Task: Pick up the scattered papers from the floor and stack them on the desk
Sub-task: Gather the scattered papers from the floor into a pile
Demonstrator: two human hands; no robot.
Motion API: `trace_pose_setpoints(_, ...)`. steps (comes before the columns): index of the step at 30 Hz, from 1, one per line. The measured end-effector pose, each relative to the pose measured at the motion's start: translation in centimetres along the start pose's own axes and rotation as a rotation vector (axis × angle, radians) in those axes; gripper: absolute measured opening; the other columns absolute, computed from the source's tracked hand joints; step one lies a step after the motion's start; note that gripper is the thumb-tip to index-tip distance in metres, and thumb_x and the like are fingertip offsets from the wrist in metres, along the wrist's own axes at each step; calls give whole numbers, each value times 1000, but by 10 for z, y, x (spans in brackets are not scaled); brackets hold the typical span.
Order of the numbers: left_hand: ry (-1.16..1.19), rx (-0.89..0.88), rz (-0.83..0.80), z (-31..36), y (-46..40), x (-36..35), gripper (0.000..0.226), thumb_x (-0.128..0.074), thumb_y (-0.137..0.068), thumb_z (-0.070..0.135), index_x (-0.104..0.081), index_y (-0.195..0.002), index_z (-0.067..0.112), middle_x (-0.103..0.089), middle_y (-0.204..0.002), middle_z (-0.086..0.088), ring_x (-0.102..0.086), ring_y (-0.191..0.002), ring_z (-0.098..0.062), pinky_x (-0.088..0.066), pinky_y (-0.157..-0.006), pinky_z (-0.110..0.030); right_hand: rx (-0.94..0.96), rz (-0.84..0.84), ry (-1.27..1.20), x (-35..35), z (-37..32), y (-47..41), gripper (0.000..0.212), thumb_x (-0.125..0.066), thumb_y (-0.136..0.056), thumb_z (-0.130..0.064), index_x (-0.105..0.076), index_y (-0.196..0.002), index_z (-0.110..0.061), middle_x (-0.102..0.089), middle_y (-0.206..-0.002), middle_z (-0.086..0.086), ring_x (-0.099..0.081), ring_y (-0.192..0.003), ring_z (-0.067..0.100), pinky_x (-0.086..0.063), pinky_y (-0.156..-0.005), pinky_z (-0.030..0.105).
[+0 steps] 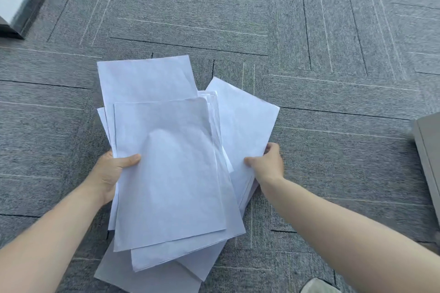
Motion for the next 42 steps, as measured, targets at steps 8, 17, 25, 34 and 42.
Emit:
trace_pose_setpoints(8,-26,-23,2,3,4,4,42,-65,-78,1,-61,-120,1,-75,-91,-6,-72,-73,-22,-60,-61,-37,-88,66,13,-1,-21,-8,40,-75,-75,-22,-58,-110,-12,-69,-105,5,-65,-93,29,-53,-85,39)
trace_pose_setpoints(17,-68,-33,13,3,6,8,43,-66,-80,2,-59,-123,0,-70,-105,-12,-72,-74,-20,-58,-62,-32,-100,51,-16,-7,-28,-5,14,-66,-76,-12,-68,-90,-10,-73,-93,10,-69,-88,32,-57,-86,41)
trace_pose_setpoints(25,-35,-9,29,2,1,20,40,-64,-81,2,-61,-120,2,-67,-111,-15,-69,-90,-30,-52,-86,-49,-101,-77,46,-18,13,33,12,-61,-76,-8,-60,-87,-14,-70,-92,9,-68,-89,33,-59,-80,42)
trace_pose_setpoints(34,-77,-32,15,-2,0,16,36,-64,-80,1,-64,-116,6,-73,-97,-4,-72,-75,-21,-54,-80,-43,-118,-182,67,-12,50,70,49,-67,-68,-13,-56,-116,-19,-67,-105,1,-63,-95,25,-54,-84,37)
trace_pose_setpoints(42,-100,-24,15,1,6,19,33,-65,-80,1,-66,-112,7,-73,-98,-7,-70,-85,-26,-56,-78,-43,-229,-90,-121,1,57,71,36,-77,-78,-10,-58,-108,-10,-66,-96,1,-64,-86,23,-52,-77,36)
Point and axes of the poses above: each hand's wrist, its own y-axis away from the middle knuckle, its own x-axis out of the back of the hand, z = x × y, the point moved 3 cm from there along -y, towards the middle knuckle
